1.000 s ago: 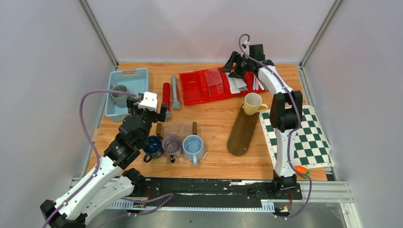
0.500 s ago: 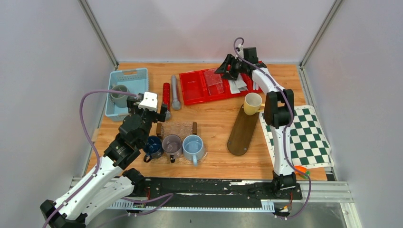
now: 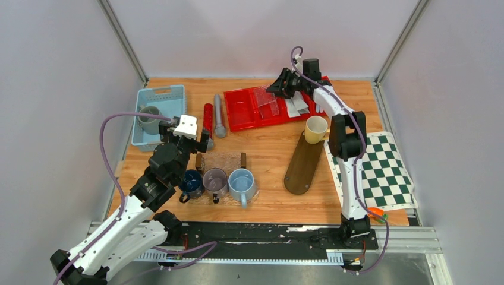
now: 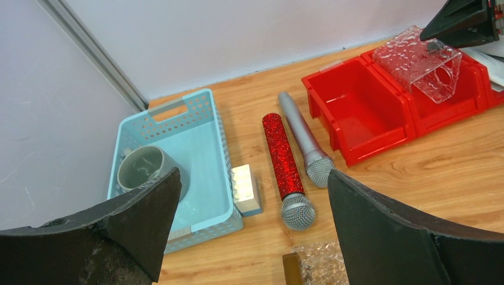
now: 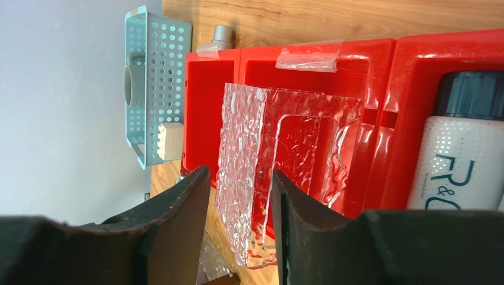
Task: Prepare toiletry sets of a toothbrush and toothpaste on the tray
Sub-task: Pick up the toothpaste holder from the storage box.
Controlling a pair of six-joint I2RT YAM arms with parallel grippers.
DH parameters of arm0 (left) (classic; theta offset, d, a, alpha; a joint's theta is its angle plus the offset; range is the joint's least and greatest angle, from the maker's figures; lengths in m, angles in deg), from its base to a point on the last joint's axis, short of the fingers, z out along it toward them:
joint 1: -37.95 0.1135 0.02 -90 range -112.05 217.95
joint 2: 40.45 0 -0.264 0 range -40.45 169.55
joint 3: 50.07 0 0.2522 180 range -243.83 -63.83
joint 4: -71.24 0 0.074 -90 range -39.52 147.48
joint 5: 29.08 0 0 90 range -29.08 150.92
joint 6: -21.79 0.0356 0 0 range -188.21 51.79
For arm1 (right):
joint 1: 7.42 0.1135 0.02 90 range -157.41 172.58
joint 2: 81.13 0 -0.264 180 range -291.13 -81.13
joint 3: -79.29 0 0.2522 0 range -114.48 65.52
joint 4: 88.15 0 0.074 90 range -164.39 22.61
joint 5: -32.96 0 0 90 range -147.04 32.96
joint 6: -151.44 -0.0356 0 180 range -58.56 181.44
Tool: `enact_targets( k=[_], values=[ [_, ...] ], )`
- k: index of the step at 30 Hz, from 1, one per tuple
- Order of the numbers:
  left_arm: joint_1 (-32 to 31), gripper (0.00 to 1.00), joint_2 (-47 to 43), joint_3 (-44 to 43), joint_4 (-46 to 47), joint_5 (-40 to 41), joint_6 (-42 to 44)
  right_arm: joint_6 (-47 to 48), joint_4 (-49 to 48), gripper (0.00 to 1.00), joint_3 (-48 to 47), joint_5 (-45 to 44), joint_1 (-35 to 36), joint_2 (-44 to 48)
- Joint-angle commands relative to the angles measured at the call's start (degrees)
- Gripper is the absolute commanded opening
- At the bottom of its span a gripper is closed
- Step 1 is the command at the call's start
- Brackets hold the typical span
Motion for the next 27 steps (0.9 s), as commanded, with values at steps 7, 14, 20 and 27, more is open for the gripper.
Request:
enact_targets(
  k=[7, 14, 20, 27],
  values=[
    [0.25, 1.0, -0.44, -0.15, 2.13, -0.47, 0.22, -2.53, -5.67, 0.23, 1.22, 4.04, 1.26, 1.71],
    [0.25, 1.0, -0.71, -0.13, 2.13, -0.36, 0.16, -1.85, -5.85, 0.06, 2.94, 2.91, 1.26, 6.12],
    [0.19, 1.0, -0.92, -0.13, 2.13, -0.24, 0.2, -0.01, -5.76, 0.0, 6.91, 0.26, 1.26, 12.5],
    [0.25, 1.0, -1.15, -0.13, 2.13, 0.05, 0.3, 2.02, -4.95, 0.0, 12.82, -3.36, 1.41, 21.23]
  ],
)
